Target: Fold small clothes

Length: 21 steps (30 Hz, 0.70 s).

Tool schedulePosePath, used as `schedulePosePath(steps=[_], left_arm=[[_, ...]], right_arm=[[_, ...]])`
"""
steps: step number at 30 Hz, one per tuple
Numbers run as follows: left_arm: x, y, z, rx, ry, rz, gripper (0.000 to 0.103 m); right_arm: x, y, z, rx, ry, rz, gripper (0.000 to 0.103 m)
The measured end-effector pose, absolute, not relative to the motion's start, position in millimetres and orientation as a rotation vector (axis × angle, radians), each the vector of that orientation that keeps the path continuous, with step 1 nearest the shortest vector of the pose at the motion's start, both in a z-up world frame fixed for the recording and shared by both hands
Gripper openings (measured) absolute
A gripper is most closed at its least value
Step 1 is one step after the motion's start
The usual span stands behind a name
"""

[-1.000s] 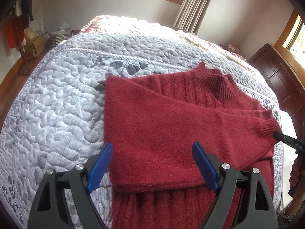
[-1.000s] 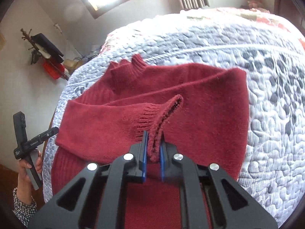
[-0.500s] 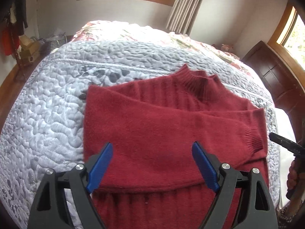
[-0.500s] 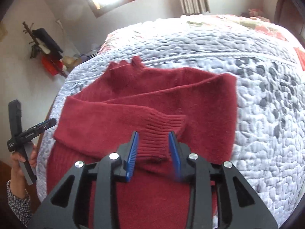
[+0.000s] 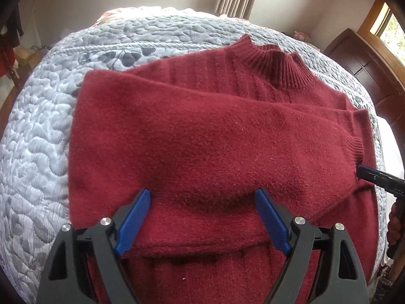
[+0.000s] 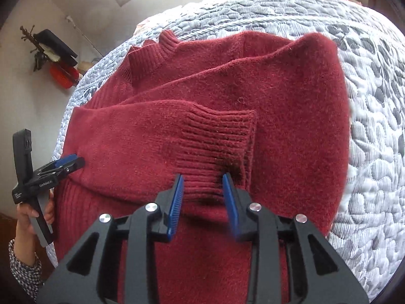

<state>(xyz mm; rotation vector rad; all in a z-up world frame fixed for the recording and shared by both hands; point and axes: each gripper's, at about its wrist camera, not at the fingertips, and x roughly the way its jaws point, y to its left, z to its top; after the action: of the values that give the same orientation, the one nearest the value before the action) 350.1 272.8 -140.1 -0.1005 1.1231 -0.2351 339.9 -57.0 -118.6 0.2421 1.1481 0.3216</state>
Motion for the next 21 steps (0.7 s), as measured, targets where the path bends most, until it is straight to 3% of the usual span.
schedulePosePath(steps=[6,10,21], left_arm=[[318,281,-96,-0.137,1.078,-0.263,0.085],[264,304,-74,-0.109,1.044,-0.267,0.088],[114,365,-98,-0.11,1.142,-0.196,0.091]], right_arm=[[291,-72,-71,0.254,1.058,0.375,0.049],[232,-84,-52,0.158,1.038,0.397,0.054],[89,-101,-74,0.104,1.137,0.376,0.065]])
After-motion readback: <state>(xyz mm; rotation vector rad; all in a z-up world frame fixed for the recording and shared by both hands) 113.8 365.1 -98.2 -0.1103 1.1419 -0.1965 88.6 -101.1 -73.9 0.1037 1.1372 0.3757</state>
